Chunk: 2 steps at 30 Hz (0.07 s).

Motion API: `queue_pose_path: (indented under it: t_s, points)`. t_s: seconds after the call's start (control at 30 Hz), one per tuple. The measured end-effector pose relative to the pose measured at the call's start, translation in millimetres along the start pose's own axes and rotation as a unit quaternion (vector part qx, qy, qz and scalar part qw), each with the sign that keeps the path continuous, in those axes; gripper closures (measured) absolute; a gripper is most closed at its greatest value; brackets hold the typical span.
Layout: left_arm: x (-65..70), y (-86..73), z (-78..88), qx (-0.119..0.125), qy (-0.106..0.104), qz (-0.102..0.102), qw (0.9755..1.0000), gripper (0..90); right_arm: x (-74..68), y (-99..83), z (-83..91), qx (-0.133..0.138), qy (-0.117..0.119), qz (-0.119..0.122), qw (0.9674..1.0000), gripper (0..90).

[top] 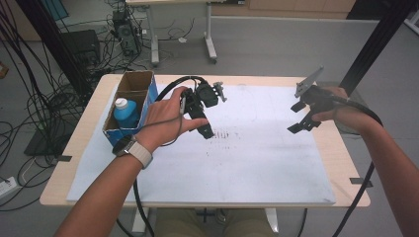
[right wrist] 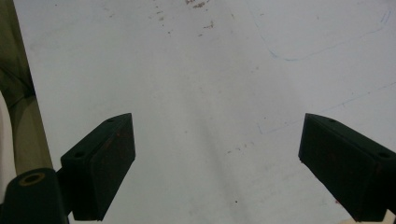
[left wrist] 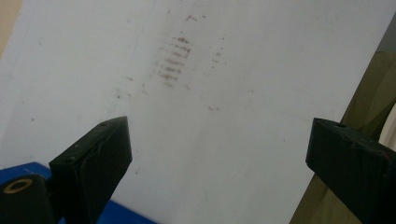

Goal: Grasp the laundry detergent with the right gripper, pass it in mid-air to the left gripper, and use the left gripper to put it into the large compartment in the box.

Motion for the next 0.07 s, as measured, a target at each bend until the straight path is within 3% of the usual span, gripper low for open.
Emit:
queue_pose_path:
  t_s: [0.07]
  points:
    - [-0.3,0.0,0.6,0.001,0.000,0.002,1.0000,7.0,-0.2,0.2,0.4,0.003,0.000,0.000,1.0000,10.6]
Point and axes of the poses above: each handheld gripper's, and its own axes: z roughly backward along the jaws, y roughly out of its top, x roughly to its right, the point moved 3 cm from there along -z, roughly forward along the jaws, and after that the axes turned 11 degrees about -z, right-handed, at the moved point
